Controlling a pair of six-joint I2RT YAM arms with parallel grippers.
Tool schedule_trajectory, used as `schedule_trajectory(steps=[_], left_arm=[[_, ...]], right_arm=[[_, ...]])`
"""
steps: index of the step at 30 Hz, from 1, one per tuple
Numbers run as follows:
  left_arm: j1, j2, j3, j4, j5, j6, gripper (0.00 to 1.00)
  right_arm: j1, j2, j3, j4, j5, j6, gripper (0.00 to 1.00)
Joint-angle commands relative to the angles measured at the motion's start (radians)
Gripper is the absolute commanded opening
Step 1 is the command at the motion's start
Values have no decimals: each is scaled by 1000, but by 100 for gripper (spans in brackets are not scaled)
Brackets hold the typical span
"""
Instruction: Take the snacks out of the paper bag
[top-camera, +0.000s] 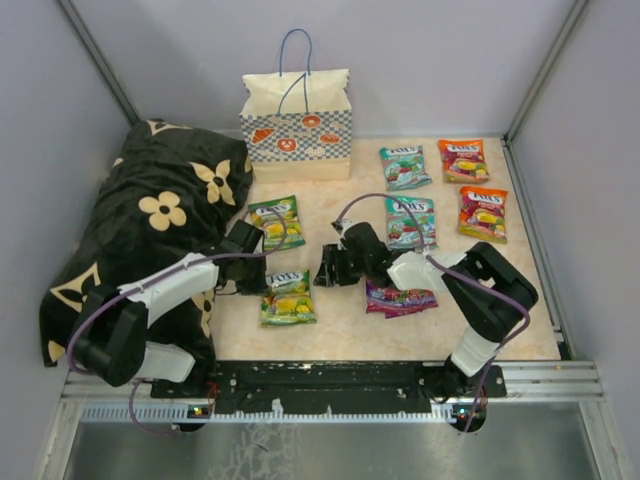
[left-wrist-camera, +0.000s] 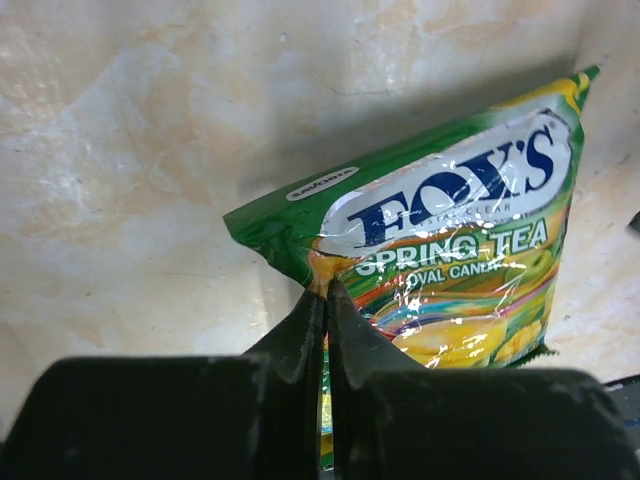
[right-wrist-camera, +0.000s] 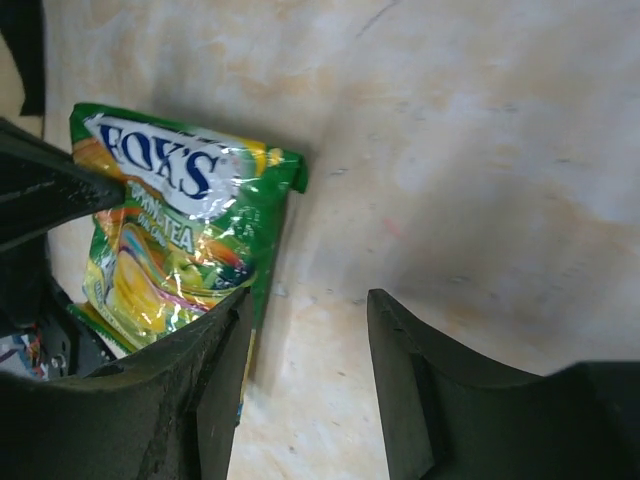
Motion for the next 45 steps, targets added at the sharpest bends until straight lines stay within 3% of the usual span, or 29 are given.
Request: schedule_trajectory(steps=[1,10,12,13,16,18,21,25,29,35,40,45], left_arm=[[9,36,54,-105,-103,21,6],[47,40,73,-120,-133,23,8],[50,27,75,-127,-148,23,15],[50,11,77,-129,-155,28,23],[51,-65,115,-134,-178,57,78],[51,-107,205,-158,-190,82,98],[39,-134,330,-152,-100,119,100],[-35,-91,363,33,88,125,98],[-138,70,388,202,207,106,94],[-235,300,370,548,369,3,89],[-256,481,396,696,434,-50,80],[-257,551,350,800,448,-87,73]], right_arm=[[86,57,45,148,-49,69,49],[139,113,71,176,-48,96,49],[139,117,92,162,-46,87,49],[140,113,103,150,-47,84,49],[129,63,151,58,-44,51,51],[96,-29,164,3,-42,36,55],[7,-187,161,-59,-88,12,57],[-151,-372,149,-217,-83,-76,59],[-317,-508,104,-353,-74,-135,59],[-606,-621,-117,-321,-161,-90,52],[-663,-614,-219,-293,-172,-90,50],[-676,-610,-258,-280,-129,-97,49]])
